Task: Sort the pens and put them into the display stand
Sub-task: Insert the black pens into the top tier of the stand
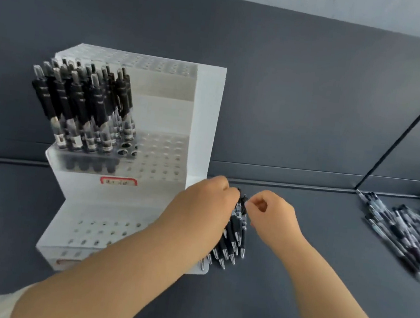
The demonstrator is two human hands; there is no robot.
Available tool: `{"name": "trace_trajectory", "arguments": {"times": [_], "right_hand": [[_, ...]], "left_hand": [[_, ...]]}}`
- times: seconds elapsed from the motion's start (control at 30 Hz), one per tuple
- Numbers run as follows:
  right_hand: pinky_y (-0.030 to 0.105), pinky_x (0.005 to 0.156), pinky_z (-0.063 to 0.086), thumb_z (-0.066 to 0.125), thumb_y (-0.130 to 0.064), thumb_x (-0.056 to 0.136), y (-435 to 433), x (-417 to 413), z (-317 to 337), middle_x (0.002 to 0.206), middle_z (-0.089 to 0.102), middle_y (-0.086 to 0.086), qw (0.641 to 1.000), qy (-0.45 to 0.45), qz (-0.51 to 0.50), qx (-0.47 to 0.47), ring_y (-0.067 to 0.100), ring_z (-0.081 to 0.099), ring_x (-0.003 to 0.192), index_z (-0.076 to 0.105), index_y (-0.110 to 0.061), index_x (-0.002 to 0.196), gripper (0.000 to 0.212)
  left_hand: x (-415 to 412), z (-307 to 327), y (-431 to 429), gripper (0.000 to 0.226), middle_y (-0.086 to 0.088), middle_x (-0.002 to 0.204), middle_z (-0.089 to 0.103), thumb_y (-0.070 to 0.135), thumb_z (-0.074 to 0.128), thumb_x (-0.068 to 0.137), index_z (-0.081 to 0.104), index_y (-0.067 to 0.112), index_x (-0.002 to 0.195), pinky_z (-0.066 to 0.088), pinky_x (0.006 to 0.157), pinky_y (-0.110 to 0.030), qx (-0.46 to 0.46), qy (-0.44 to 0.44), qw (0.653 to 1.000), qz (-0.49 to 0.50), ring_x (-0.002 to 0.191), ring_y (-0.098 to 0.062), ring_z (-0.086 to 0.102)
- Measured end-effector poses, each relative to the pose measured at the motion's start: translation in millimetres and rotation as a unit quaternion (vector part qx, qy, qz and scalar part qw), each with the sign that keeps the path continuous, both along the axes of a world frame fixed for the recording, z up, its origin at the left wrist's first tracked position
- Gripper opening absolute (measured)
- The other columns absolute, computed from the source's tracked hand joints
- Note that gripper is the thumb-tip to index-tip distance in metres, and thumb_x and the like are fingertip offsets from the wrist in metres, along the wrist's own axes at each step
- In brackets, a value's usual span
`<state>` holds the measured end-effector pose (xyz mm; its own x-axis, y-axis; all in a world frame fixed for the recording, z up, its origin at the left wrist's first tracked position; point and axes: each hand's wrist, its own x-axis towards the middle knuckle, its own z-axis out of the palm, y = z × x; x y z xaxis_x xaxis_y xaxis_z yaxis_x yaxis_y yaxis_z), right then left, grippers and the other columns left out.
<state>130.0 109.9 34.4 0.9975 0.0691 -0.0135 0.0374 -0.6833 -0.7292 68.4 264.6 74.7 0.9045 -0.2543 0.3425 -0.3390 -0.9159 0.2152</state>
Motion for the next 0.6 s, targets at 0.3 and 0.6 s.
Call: {"name": "trace_trajectory", "arguments": {"times": [0.3, 0.6], "right_hand": [[0.027, 0.054, 0.036, 0.058, -0.051, 0.083, -12.4, 12.6, -22.8, 0.061, 0.049, 0.002, 0.984, 0.073, 0.115, -0.113, 0.017, 0.044, 0.058, 0.042, -0.015, 0.062, 0.045], [0.027, 0.048, 0.024, 0.055, -0.029, 0.085, -23.3, 25.2, -12.2, 0.055, 0.03, 0.0, 0.951, 0.169, 0.231, -0.116, 0.018, 0.027, 0.054, 0.036, -0.015, 0.062, 0.033]], "left_hand": [[-3.9, -52.0, -39.3, 0.016, 0.002, 0.101, 0.046, 0.019, 0.051, 0.093, 0.049, 0.018, 0.109, 0.037, 0.066, -0.026, 0.067, 0.127, 0.976, 0.163, 0.083, -0.015, 0.049], [-1.3, -68.6, -52.4, 0.025, 0.001, 0.107, 0.049, 0.034, 0.037, 0.098, 0.05, 0.018, 0.111, 0.043, 0.071, -0.026, -0.022, 0.138, 0.943, 0.303, 0.086, -0.015, 0.055]]}}
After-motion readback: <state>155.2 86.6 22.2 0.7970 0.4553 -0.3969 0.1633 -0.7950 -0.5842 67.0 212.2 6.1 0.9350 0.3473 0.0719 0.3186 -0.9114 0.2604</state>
